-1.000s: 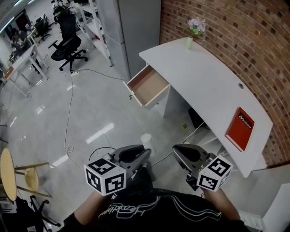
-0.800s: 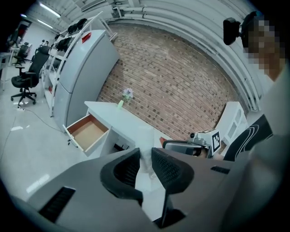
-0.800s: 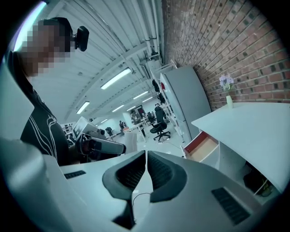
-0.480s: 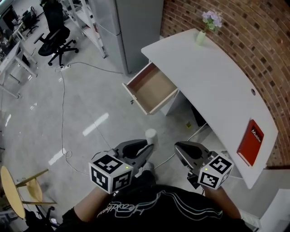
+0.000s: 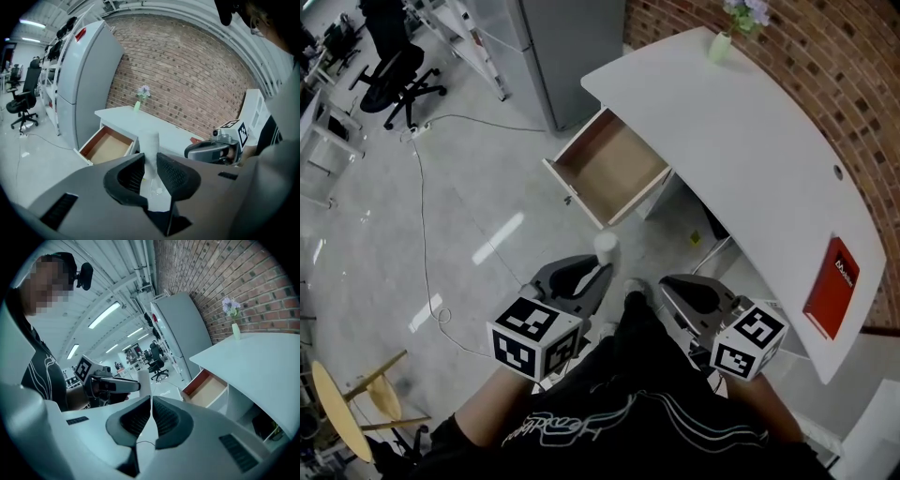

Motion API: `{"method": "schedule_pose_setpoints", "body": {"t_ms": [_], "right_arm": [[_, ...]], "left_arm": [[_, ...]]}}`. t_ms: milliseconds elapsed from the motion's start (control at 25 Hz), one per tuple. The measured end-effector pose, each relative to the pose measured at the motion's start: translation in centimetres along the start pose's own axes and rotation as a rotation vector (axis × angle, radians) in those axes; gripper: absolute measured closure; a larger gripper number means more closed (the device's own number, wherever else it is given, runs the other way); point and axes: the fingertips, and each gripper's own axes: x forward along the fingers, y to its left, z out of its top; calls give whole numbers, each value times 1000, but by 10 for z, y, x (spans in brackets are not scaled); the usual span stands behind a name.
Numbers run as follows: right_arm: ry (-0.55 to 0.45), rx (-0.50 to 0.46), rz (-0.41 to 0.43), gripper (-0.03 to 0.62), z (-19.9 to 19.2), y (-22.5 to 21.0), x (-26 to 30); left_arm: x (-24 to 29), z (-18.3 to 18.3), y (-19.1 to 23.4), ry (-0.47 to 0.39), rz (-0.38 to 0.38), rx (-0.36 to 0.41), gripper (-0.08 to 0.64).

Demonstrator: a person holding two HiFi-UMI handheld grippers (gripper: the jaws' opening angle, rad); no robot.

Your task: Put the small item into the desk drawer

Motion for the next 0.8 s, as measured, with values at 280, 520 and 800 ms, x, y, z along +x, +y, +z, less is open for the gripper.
{"method": "schedule_pose_setpoints", "body": {"t_ms": [280, 520, 800], "right_arm": [[2, 35, 24, 549, 19, -55, 23], [41, 37, 60, 549, 34, -102, 53], [96, 52, 91, 549, 39, -145, 86]], "left_arm": [[48, 28, 23, 37, 44, 61, 463], [105, 44, 59, 88, 86, 60, 463], [167, 45, 100, 154, 116, 50, 463]]}}
